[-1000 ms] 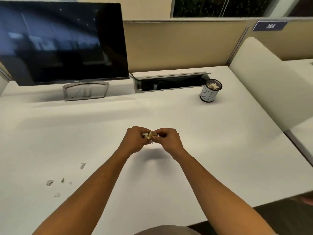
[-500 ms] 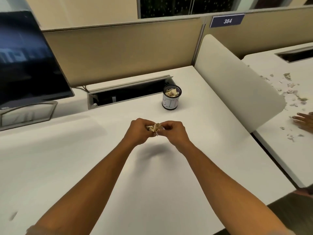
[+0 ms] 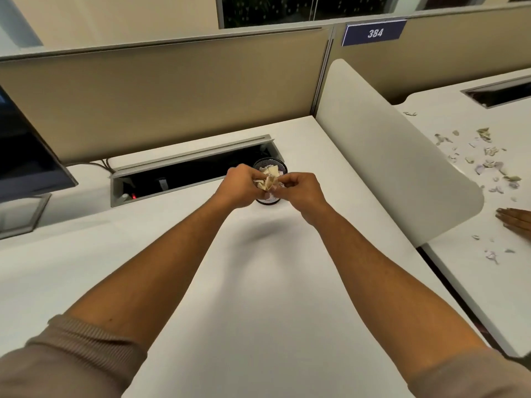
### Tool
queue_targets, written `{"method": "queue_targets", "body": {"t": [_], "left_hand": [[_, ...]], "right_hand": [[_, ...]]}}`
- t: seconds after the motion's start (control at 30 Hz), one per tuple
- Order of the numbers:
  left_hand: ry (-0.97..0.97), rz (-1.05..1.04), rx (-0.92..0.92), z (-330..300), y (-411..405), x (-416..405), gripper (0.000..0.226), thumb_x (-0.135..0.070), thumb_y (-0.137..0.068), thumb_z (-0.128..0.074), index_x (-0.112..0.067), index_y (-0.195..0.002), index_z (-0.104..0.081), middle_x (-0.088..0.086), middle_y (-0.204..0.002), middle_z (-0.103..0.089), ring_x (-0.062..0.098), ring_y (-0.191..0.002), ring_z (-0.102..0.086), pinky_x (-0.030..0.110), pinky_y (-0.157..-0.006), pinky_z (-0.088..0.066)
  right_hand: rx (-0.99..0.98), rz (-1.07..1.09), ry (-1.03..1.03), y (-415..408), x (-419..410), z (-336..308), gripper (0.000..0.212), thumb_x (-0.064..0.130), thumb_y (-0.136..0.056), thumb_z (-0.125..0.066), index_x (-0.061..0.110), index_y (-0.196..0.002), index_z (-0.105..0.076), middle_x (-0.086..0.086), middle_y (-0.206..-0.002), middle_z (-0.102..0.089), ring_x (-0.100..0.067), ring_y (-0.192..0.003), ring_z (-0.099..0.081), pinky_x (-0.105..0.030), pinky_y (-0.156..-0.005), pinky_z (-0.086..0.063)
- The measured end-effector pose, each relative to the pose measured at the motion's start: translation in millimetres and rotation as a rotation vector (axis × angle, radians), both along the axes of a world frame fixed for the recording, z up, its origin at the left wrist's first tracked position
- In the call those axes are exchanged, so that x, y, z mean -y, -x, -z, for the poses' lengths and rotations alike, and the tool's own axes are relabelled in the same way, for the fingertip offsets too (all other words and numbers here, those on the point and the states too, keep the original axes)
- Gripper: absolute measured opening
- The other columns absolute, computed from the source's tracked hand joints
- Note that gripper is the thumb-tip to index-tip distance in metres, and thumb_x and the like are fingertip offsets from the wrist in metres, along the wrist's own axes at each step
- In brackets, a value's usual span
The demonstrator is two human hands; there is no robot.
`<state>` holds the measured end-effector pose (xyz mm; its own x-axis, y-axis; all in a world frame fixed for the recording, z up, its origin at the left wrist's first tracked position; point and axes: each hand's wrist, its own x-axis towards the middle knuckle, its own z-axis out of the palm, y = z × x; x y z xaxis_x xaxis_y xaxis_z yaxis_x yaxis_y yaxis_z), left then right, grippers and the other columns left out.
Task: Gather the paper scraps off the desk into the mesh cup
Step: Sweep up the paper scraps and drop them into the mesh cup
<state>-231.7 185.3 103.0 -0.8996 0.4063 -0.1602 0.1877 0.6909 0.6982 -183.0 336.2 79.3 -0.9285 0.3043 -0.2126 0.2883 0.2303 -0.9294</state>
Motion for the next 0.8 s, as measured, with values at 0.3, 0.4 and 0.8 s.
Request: {"method": "queue_targets", "body": {"t": [0.3,0.4,0.8], "left_hand": [[0.086,-0.005,-0.010,-4.3,52.4,-25.2,0.034,-0.020,-0.067,-0.086,-0.020,-0.100,-0.075,0.001,-0.087,-0.070,0.014,-0.076,-0.057,0.019,-0.050,-0.037],[0.144,0.021,-0.023,-2.6,59.5,-28.3,0.042,-0.017,-0.065,-0.086,-0.018,-0.105,-0.073,0.002,-0.094,-0.068,0.018,-0.081,-0.058,0.021,-0.052,-0.036],[0.159,0.031,-0.136,1.8,66.4,-25.5,0.039,-0.011,-0.073,-0.080,-0.014,-0.110,-0.069,0.009,-0.105,-0.065,0.022,-0.096,-0.059,0.035,-0.079,-0.054]], "right_hand": [[0.016,0.007,-0.289,54.8,-17.3,-12.5,0.026,0.018,-0.073,-0.084,0.012,-0.097,-0.076,-0.004,-0.093,-0.074,-0.013,-0.077,-0.063,-0.016,-0.063,-0.043],[0.026,-0.042,-0.406,62.5,-17.8,-14.0,0.032,0.015,-0.073,-0.083,0.011,-0.104,-0.074,-0.005,-0.099,-0.073,-0.015,-0.083,-0.063,-0.018,-0.070,-0.044],[0.040,-0.092,-0.630,69.8,-18.9,-18.4,0.024,-0.001,-0.083,-0.064,0.015,-0.099,-0.074,-0.006,-0.107,-0.069,-0.015,-0.087,-0.060,-0.018,-0.073,-0.042]]}}
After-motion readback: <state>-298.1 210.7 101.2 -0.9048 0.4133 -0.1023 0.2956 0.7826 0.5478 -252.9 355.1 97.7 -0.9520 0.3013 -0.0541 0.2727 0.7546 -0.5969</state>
